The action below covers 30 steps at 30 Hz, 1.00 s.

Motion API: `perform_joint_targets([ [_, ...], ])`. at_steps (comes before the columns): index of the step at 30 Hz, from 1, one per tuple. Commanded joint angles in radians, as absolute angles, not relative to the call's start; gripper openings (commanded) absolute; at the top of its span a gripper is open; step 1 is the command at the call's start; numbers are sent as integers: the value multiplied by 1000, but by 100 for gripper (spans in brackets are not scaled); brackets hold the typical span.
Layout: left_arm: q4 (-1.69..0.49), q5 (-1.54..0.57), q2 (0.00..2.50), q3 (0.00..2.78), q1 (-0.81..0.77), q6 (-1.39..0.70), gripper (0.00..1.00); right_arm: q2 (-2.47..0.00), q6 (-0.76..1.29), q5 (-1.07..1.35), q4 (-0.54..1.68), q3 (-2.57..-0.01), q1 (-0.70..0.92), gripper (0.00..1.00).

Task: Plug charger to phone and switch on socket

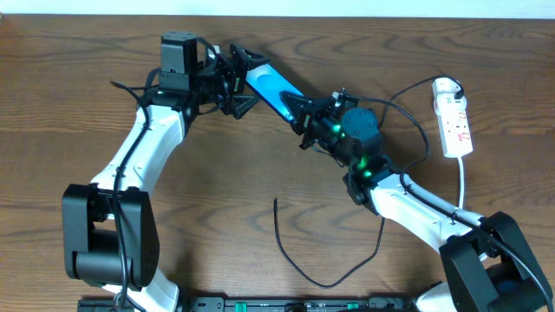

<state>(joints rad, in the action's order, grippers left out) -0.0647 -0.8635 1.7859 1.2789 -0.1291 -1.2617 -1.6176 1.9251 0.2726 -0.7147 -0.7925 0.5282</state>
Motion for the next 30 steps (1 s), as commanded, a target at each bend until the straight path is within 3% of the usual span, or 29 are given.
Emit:
perform_joint_targets([
  [1,-58,-806,1760,1279,-144,-1305,94,-1614,1963,268,-726,-811,550,1],
  [19,-58,-799,1760,1279,-149,-1311,93,-1614,2004,273,-705,-811,552,1],
  [21,-58,-799,1760,1279,-148,-1311,74,-1614,2004,276,-706,-811,552,1],
  [24,-58,-799,1760,1279,-149,-1311,59,-1614,2004,279,-706,-811,552,1],
  [30,-58,-799,1760,1279,-149,-1311,50,-1614,2004,284,-706,-811,552,1],
])
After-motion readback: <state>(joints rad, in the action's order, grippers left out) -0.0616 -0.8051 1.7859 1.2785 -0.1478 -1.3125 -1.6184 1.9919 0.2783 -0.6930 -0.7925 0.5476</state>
